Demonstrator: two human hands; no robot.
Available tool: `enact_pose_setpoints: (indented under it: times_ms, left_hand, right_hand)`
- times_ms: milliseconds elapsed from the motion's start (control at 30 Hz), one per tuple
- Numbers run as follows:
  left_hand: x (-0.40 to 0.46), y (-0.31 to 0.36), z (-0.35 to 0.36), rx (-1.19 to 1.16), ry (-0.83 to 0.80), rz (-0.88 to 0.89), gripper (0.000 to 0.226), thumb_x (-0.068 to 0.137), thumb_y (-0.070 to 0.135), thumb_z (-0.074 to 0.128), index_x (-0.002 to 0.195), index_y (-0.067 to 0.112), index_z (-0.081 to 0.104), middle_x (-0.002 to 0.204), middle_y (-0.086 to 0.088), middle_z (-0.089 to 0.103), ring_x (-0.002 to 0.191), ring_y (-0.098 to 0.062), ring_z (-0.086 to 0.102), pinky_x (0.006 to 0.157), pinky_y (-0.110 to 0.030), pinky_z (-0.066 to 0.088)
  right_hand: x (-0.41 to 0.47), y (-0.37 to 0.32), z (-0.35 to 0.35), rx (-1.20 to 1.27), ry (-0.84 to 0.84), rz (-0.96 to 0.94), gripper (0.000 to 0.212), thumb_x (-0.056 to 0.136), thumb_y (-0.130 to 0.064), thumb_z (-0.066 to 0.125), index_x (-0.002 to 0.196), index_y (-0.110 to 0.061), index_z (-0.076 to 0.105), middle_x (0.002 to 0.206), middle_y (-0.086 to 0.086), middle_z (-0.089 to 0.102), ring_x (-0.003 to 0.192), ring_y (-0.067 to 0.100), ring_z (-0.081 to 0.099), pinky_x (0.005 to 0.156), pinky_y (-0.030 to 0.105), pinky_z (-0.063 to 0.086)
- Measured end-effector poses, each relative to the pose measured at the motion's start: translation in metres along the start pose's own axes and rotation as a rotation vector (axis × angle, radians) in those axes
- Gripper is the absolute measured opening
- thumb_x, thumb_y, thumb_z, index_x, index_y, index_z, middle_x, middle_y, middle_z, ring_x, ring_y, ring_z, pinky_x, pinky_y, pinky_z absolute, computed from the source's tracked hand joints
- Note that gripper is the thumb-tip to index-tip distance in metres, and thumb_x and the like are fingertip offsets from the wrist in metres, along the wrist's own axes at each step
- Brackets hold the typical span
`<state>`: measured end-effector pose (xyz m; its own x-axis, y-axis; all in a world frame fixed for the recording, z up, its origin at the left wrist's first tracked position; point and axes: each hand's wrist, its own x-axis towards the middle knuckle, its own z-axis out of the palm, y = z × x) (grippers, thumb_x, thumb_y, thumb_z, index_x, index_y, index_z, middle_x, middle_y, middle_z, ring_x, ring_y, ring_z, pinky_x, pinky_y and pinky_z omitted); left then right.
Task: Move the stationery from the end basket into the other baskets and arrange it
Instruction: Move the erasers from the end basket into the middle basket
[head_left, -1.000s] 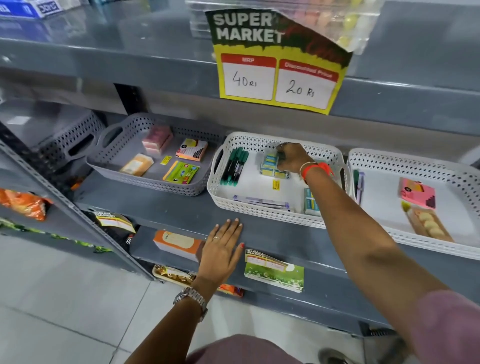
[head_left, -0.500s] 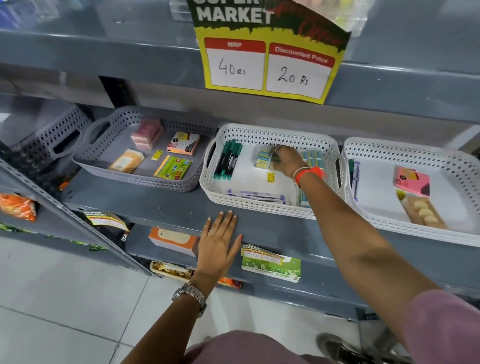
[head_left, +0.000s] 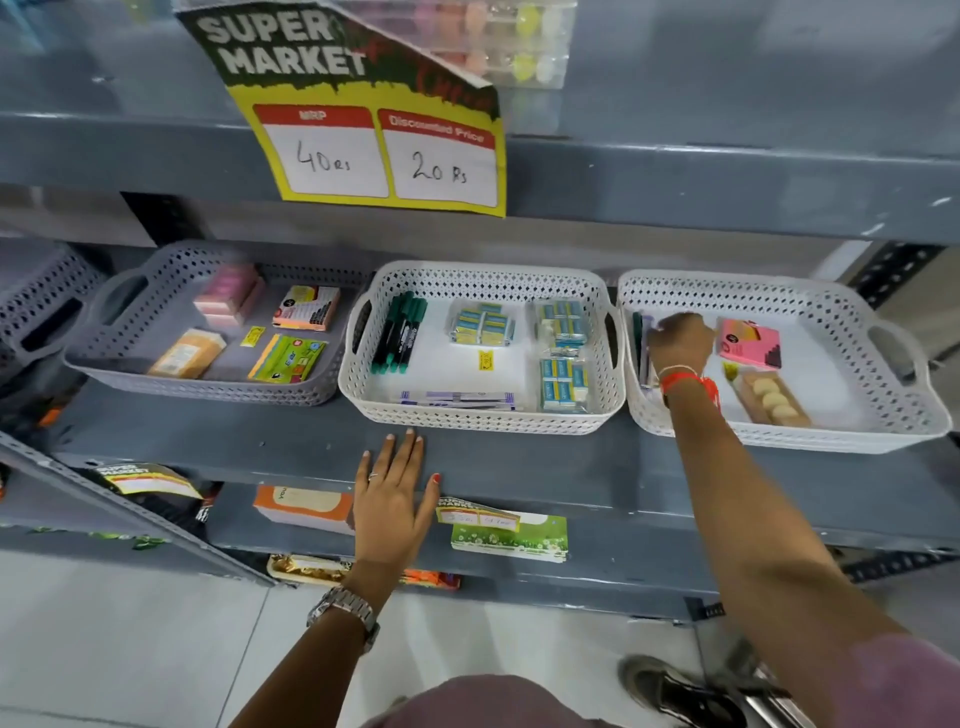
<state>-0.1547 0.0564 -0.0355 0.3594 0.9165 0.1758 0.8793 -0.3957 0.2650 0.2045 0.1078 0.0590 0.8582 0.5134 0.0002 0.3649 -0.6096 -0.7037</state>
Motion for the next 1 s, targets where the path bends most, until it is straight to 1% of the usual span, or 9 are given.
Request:
enact_pose_setpoints:
  times_ms: [67, 133, 400, 600, 633, 733, 833, 933, 1000]
  left_hand:
    - [0.000, 0.002, -0.001, -0.004, 0.004, -0.003, 0.068, 0.097, 0.050, 0.012, 0.132, 0.010, 0.054, 0.136, -0.006, 0.054, 0.128, -0.026, 0.047, 0.110, -0.039, 0.017]
    - [-0.001, 0.003, -0.001, -0.016, 0.005, -0.017, 0.068, 0.097, 0.051, 0.012, 0.132, 0.011, 0.054, 0.137, -0.006, 0.054, 0.129, -0.026, 0.046, 0.111, -0.038, 0.017]
    - [-0.002, 0.003, 0.001, -0.014, -0.005, -0.041, 0.066, 0.096, 0.052, 0.012, 0.134, 0.013, 0.051, 0.139, -0.004, 0.052, 0.131, -0.025, 0.045, 0.111, -0.038, 0.016]
    - [-0.002, 0.002, 0.000, -0.015, -0.009, -0.041, 0.067, 0.096, 0.052, 0.011, 0.134, 0.013, 0.051, 0.139, -0.004, 0.052, 0.130, -0.025, 0.045, 0.111, -0.038, 0.016]
    - [-0.002, 0.002, 0.000, -0.012, -0.014, -0.038, 0.067, 0.096, 0.052, 0.011, 0.134, 0.013, 0.051, 0.139, -0.004, 0.052, 0.130, -0.025, 0.045, 0.111, -0.038, 0.016]
    - [-0.003, 0.000, -0.002, -0.010, -0.021, -0.029, 0.067, 0.096, 0.052, 0.011, 0.134, 0.014, 0.051, 0.139, -0.004, 0.052, 0.131, -0.024, 0.045, 0.111, -0.037, 0.015]
    - [-0.003, -0.003, -0.004, -0.007, -0.033, -0.015, 0.068, 0.095, 0.053, 0.011, 0.135, 0.014, 0.051, 0.139, -0.003, 0.052, 0.131, -0.023, 0.045, 0.111, -0.035, 0.015]
    - [-0.003, -0.006, -0.005, 0.004, -0.044, 0.008, 0.068, 0.096, 0.052, 0.011, 0.134, 0.013, 0.051, 0.138, -0.004, 0.052, 0.130, -0.023, 0.046, 0.111, -0.036, 0.016]
    - [-0.003, -0.006, -0.006, 0.006, -0.049, 0.019, 0.067, 0.096, 0.051, 0.010, 0.134, 0.013, 0.051, 0.138, -0.004, 0.053, 0.129, -0.023, 0.047, 0.110, -0.036, 0.017]
  right_hand:
    - [0.000, 0.009, 0.002, -0.110, -0.113, 0.051, 0.040, 0.084, -0.023, 0.065, 0.109, 0.008, 0.062, 0.114, 0.028, 0.066, 0.106, 0.039, 0.064, 0.085, 0.038, 0.052]
    - [-0.001, 0.013, 0.004, -0.148, -0.171, 0.031, 0.040, 0.078, -0.014, 0.071, 0.111, 0.007, 0.061, 0.116, 0.027, 0.065, 0.108, 0.040, 0.063, 0.089, 0.040, 0.051]
    - [0.001, 0.016, -0.001, -0.087, -0.159, 0.077, 0.038, 0.074, -0.006, 0.072, 0.108, 0.005, 0.060, 0.115, 0.026, 0.065, 0.106, 0.041, 0.063, 0.088, 0.040, 0.053]
    - [-0.001, 0.002, -0.018, -0.038, -0.095, 0.051, 0.036, 0.074, -0.020, 0.072, 0.100, 0.004, 0.067, 0.088, 0.024, 0.065, 0.082, 0.030, 0.064, 0.060, 0.023, 0.044]
    - [-0.004, -0.005, -0.022, -0.027, -0.074, 0.018, 0.035, 0.074, -0.022, 0.072, 0.101, 0.000, 0.070, 0.088, 0.022, 0.066, 0.083, 0.029, 0.064, 0.061, 0.023, 0.046]
    - [-0.024, -0.036, -0.025, 0.046, -0.040, -0.179, 0.030, 0.075, -0.020, 0.073, 0.102, -0.009, 0.074, 0.103, 0.017, 0.074, 0.099, 0.032, 0.068, 0.084, 0.031, 0.052]
    - [-0.053, -0.067, -0.014, -0.015, -0.168, -0.406, 0.026, 0.078, -0.017, 0.071, 0.102, -0.009, 0.074, 0.104, 0.015, 0.074, 0.096, 0.030, 0.069, 0.088, 0.031, 0.054]
    - [-0.077, -0.083, 0.011, -0.143, -0.404, -0.492, 0.028, 0.074, -0.015, 0.076, 0.101, -0.009, 0.073, 0.104, 0.012, 0.074, 0.090, 0.024, 0.068, 0.079, 0.026, 0.052]
    - [-0.090, -0.083, 0.029, -0.184, -0.562, -0.518, 0.027, 0.069, -0.009, 0.079, 0.096, -0.007, 0.073, 0.105, 0.011, 0.073, 0.095, 0.024, 0.068, 0.084, 0.027, 0.052]
